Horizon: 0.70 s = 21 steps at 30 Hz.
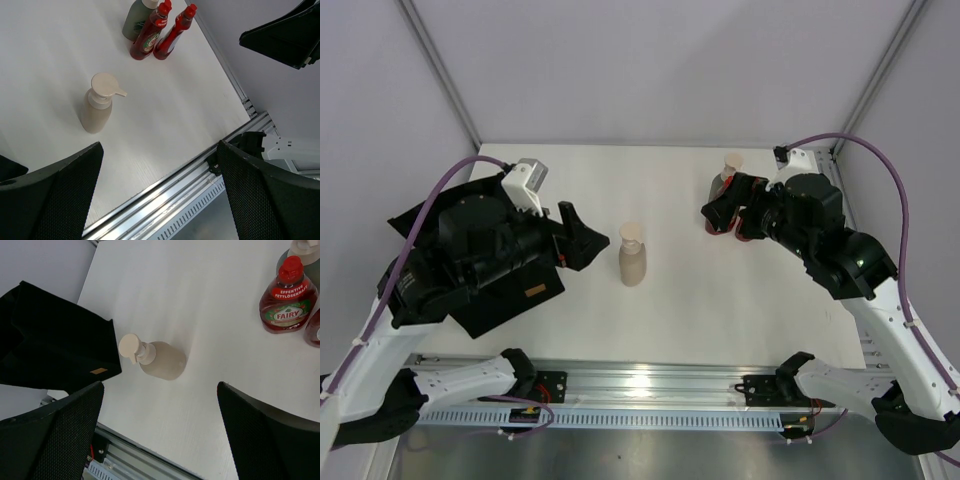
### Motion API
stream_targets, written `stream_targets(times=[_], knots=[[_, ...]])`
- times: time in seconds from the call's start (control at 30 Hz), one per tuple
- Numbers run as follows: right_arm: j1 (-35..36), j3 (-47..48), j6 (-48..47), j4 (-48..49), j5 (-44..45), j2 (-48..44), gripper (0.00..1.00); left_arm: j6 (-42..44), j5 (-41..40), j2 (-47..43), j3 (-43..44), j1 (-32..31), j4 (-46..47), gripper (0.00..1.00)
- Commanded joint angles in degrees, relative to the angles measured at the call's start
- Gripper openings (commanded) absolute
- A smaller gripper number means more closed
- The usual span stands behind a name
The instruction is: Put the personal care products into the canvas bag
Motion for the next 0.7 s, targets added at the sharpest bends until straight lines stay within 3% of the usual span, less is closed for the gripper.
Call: stream_targets(times=[0.0,0.27,0.5,0.67], knots=[[0.24,1.37,0.5,-1.71,0.21,-0.91,1.0,-0.3,0.43,0.54,-0.21,-0.25,2.13,0.99],[0.24,0.06,-3.28,0.04,-3.72,-3.37,0.99,1.1,1.22,2.65,-3.45,-0.25,4.85,0.99],[0.24,-1.35,-4.6,-1.54,-4.44,-4.6,0.99,0.84,2.19,5.11,-15.75,-0.25,11.43,0.99],[0.24,-2.14,-5.65,-3.56,-3.83,-6.18,0.99,6.98,3.16,8.0,-23.94,-0.25,22.59,0.99]])
